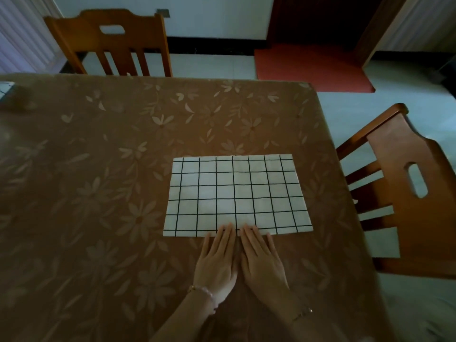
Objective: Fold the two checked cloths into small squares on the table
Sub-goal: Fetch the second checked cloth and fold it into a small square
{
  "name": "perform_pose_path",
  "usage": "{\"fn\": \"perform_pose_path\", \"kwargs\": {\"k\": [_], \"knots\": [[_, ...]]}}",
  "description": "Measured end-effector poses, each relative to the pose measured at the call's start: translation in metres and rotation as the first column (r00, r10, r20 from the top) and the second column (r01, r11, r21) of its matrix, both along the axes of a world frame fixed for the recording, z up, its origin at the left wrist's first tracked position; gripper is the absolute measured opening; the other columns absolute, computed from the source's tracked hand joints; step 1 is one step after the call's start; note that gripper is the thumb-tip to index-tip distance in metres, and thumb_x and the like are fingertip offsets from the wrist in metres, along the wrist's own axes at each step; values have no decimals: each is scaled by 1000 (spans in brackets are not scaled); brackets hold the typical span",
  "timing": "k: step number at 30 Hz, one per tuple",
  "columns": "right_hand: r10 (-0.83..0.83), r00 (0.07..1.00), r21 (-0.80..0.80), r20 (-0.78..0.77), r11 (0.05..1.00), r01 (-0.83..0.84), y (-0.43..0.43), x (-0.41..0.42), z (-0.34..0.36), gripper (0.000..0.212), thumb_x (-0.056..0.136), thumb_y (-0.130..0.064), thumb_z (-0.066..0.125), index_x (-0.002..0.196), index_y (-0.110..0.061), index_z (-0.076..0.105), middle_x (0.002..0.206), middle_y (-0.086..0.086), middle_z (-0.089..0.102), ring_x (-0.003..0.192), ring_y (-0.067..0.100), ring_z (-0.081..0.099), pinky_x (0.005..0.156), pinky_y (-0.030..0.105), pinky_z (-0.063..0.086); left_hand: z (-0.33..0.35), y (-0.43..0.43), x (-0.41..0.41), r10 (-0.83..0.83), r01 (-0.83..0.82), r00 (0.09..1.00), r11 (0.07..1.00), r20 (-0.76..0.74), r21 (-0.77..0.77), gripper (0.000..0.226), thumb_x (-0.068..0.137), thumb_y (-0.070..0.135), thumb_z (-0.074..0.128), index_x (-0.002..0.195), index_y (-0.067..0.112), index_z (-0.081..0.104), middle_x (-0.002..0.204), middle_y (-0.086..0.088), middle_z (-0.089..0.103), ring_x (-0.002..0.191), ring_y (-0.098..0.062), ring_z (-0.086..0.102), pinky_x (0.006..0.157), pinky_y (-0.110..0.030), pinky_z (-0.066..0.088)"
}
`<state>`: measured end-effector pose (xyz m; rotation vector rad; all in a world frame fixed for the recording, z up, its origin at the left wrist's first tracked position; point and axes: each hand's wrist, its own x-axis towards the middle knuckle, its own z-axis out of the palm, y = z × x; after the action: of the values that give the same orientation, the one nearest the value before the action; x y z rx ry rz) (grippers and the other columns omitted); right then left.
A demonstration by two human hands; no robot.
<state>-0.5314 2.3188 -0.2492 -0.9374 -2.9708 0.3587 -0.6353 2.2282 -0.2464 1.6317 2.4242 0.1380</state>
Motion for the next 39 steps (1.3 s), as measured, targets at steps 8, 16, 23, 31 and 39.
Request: {"fn": "perform_pose_path", "kwargs": {"k": [8, 16, 23, 31, 39], "knots": [[-80, 991, 61, 104, 995, 74, 26, 33, -6, 59, 98, -41, 4, 143, -12, 29, 151, 3, 29, 141, 12, 13, 110, 40, 11, -1, -22, -26, 33, -33, 998, 999, -47, -13, 60, 97, 41, 6, 142, 9, 28, 150, -5, 28, 138, -21, 27, 108, -39, 16], [-208, 965, 90, 160, 976, 196, 64, 87, 0, 59, 98, -42, 3, 143, -11, 24, 151, 4, 27, 140, 17, 20, 113, 40, -2, 5, -71, -80, 164, -176, 981, 976, -104, -125, 64, 96, 41, 2, 137, 7, 37, 144, -7, 40, 133, -18, 34, 108, -37, 12], [-204, 978, 144, 35, 970, 197, 70, 83, 7, 54, 92, -37, 24, 135, -11, 45, 141, 4, 46, 132, 15, 39, 115, 44, 9, 14, -65, -87, 140, -116, 970, 985, -201, 124, 44, 85, 26, 40, 116, 4, 62, 119, -9, 63, 106, -22, 63, 100, -38, 38], [-56, 997, 257, -55, 964, 68, 85, 61, 22, 40, 74, -22, 73, 112, -15, 64, 111, 4, 65, 106, 21, 60, 103, 50, 36, 32, -41, -102, 33, -1, 927, 996, -374, 85, 25, 57, 8, 79, 78, 7, 66, 72, -8, 66, 56, -27, 62, 61, -36, 51], [66, 993, 184, -95, 982, -48, 89, 37, 22, 24, 74, -13, 71, 98, -16, 67, 94, 1, 64, 86, 20, 62, 81, 35, 51, 31, -39, -105, -87, 113, 875, 993, -477, 26, 23, 51, -2, 74, 70, 6, 64, 62, -9, 60, 48, -27, 56, 55, -32, 52]]}}
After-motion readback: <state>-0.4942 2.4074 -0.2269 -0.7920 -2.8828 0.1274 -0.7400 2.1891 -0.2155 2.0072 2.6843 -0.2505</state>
